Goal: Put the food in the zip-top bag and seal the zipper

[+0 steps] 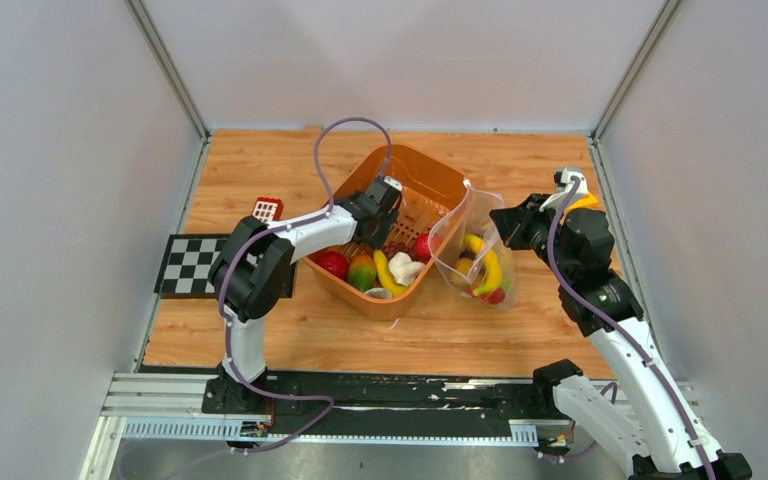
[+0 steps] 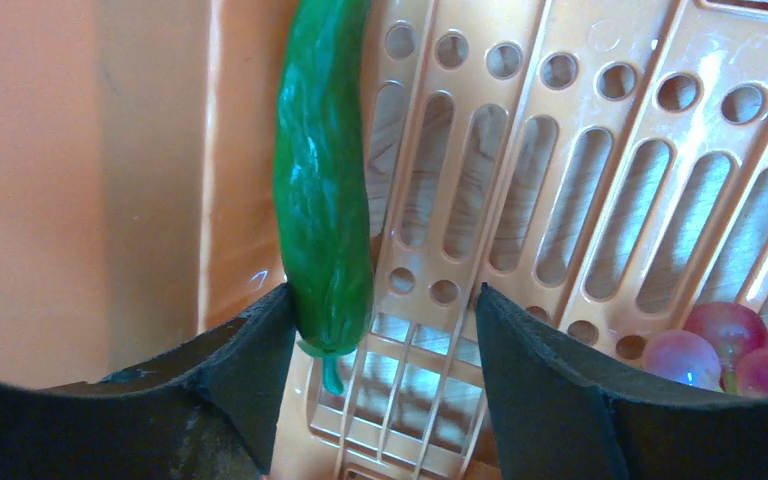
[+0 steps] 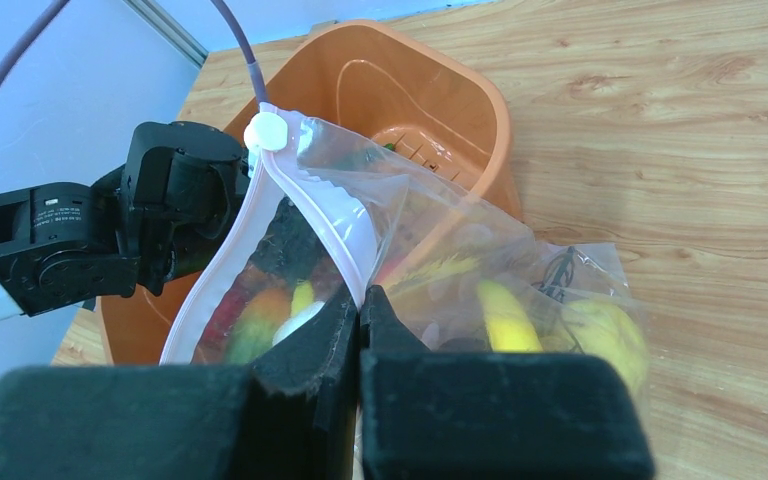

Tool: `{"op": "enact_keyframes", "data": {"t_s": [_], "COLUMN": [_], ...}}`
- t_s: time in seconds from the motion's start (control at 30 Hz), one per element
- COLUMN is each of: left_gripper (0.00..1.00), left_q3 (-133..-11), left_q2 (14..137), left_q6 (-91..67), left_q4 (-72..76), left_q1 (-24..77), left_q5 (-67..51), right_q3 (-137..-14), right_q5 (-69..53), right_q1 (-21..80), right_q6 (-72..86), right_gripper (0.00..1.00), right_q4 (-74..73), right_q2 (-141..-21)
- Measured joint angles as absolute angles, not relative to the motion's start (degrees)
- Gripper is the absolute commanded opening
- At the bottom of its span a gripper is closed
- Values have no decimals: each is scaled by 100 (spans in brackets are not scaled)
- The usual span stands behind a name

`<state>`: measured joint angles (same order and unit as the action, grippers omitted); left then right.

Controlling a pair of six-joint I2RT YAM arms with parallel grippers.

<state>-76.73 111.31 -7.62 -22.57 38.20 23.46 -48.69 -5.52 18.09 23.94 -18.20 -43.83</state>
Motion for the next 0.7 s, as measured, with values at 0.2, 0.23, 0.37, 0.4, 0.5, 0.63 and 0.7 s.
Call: {"op": "enact_keyframes", "data": {"t_s": [0.2, 0.23, 0.37, 0.4, 0.5, 0.63, 0.7], "left_gripper": [41, 39, 32, 32, 30, 29, 29], "left_q3": [-7745, -7741, -7719, -7719, -7719, -7719, -7714], "left_q2": [11157, 11157, 11155, 11153, 11124, 11041, 10906], "left_q6": [-775, -801, -843, -840, -843, -858, -871], "left_q4": [-2032, -1994, -1990, -1990, -1992, -2032, -2058], "left_q1": [3789, 3769, 3680, 3677, 3675, 3682, 3701], "left_q5": [2147, 2078, 1828, 1800, 1691, 1500, 1389], "right_q3": [-4866, -4869, -4869, -4869, -4866, -4866, -4869], "right_q5": [-543, -541, -506, -504, -502, -497, -491], "right_q1": [1806, 1806, 1806, 1806, 1806, 1806, 1806], "right_q6": [2388, 2388, 2388, 2388, 2388, 2383, 2373], "right_gripper": [1, 1, 1, 1, 1, 1, 1], "right_q4": [-1820, -1820, -1820, -1820, -1820, -1822, -1822], "right_q2": [-4383, -4381, -4383, -4383, -4383, -4383, -4383]}}
